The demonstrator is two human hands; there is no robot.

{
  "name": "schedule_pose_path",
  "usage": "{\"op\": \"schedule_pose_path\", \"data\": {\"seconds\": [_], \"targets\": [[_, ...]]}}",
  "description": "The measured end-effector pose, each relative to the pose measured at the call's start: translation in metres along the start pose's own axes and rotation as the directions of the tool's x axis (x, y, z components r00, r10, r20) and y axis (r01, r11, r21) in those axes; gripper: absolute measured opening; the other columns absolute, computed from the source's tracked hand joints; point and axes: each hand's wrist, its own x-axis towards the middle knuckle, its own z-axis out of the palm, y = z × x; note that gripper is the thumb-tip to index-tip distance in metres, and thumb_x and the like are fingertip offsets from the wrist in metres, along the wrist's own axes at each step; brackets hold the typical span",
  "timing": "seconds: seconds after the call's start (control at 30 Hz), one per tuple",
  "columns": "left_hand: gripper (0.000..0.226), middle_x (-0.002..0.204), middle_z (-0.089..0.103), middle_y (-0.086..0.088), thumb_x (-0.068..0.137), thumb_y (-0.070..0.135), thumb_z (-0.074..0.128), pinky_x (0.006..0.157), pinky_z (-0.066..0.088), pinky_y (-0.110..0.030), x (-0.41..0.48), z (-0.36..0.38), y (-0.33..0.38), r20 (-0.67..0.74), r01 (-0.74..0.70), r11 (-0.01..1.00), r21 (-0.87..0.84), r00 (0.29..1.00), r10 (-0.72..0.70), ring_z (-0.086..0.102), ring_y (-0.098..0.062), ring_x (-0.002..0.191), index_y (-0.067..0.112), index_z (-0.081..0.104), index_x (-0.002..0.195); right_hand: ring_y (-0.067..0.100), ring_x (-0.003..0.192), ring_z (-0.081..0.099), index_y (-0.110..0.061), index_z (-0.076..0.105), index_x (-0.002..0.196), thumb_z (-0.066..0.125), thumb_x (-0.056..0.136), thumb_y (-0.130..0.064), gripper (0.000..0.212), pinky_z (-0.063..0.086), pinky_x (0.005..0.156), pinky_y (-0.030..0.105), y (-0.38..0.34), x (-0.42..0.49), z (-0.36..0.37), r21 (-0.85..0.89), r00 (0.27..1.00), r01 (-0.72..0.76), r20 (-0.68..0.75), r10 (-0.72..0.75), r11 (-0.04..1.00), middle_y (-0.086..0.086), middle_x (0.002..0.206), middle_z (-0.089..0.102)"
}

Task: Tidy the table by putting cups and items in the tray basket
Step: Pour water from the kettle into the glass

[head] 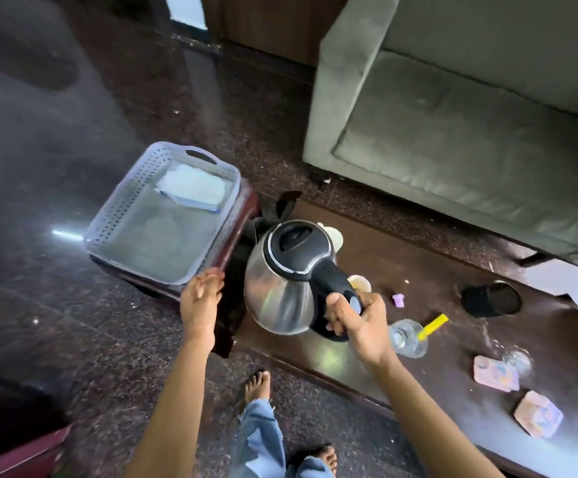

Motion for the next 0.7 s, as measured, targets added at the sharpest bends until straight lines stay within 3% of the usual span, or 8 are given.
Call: {"op": "schedule_pose_path", "data": {"seconds": [0.27, 0.37, 0.53, 0.6, 0.7], "targets": [[0.008, 0.107, 0.066, -0.007, 0.091, 0.01, 0.059, 0.077, 0.048, -0.023, 0.066, -0.082, 0.048, -0.187, -0.075, 0.996, -0.049, 0.98, 0.065, 0.063, -0.01, 0.088, 0.016, 0.062, 0.096, 0.02, 0.046, 0.045, -0.003, 0.05, 0.05, 0.066, 0.073, -0.046, 0.051, 0.038, 0.05, 0.031, -0.027, 0.087, 0.137, 0.033, 0.99, 0.064, 0.121, -0.068, 0.997, 0.012, 0.045, 0.046], [0.008, 0.104, 0.066, -0.007, 0.091, 0.01, 0.06, 0.077, 0.047, -0.024, 0.088, -0.102, 0.052, -0.259, -0.078, 0.996, -0.053, 0.964, 0.062, 0.064, -0.011, 0.087, 0.015, 0.063, 0.097, 0.02, 0.044, 0.043, 0.0, 0.049, 0.048, 0.067, 0.073, -0.043, 0.053, 0.039, 0.047, 0.028, -0.02, 0.119, 0.186, 0.047, 0.987, 0.08, 0.139, -0.086, 0.996, 0.011, 0.044, 0.046], [0.013, 0.097, 0.068, 0.001, 0.094, 0.01, 0.055, 0.08, 0.048, -0.022, 0.11, -0.117, 0.054, -0.345, -0.054, 0.994, -0.099, 0.939, 0.017, 0.065, -0.004, 0.087, 0.008, 0.061, 0.105, 0.014, 0.038, 0.04, -0.007, 0.048, 0.05, 0.07, 0.068, -0.042, 0.045, 0.037, 0.043, 0.024, 0.008, 0.161, 0.246, 0.062, 0.979, 0.038, 0.199, -0.05, 0.997, -0.003, 0.037, 0.042], [0.013, 0.097, 0.068, 0.001, 0.093, 0.01, 0.056, 0.077, 0.048, -0.021, 0.116, -0.119, 0.055, -0.349, -0.048, 0.993, -0.106, 0.937, 0.008, 0.064, -0.007, 0.089, 0.008, 0.062, 0.104, 0.017, 0.04, 0.041, -0.007, 0.048, 0.049, 0.072, 0.067, -0.043, 0.047, 0.038, 0.045, 0.031, 0.024, 0.175, 0.262, 0.034, 0.972, 0.025, 0.233, -0.032, 0.999, -0.001, 0.038, 0.042], [0.012, 0.098, 0.068, 0.0, 0.092, 0.01, 0.057, 0.075, 0.048, -0.021, 0.126, -0.122, 0.052, -0.357, -0.036, 0.995, -0.095, 0.934, 0.0, 0.064, -0.008, 0.09, 0.01, 0.063, 0.102, 0.022, 0.047, 0.039, 0.007, 0.042, 0.051, 0.075, 0.068, -0.046, 0.065, 0.036, 0.043, 0.045, 0.052, 0.193, 0.282, -0.016, 0.964, 0.018, 0.266, -0.013, 1.0, 0.008, 0.045, 0.04]]}}
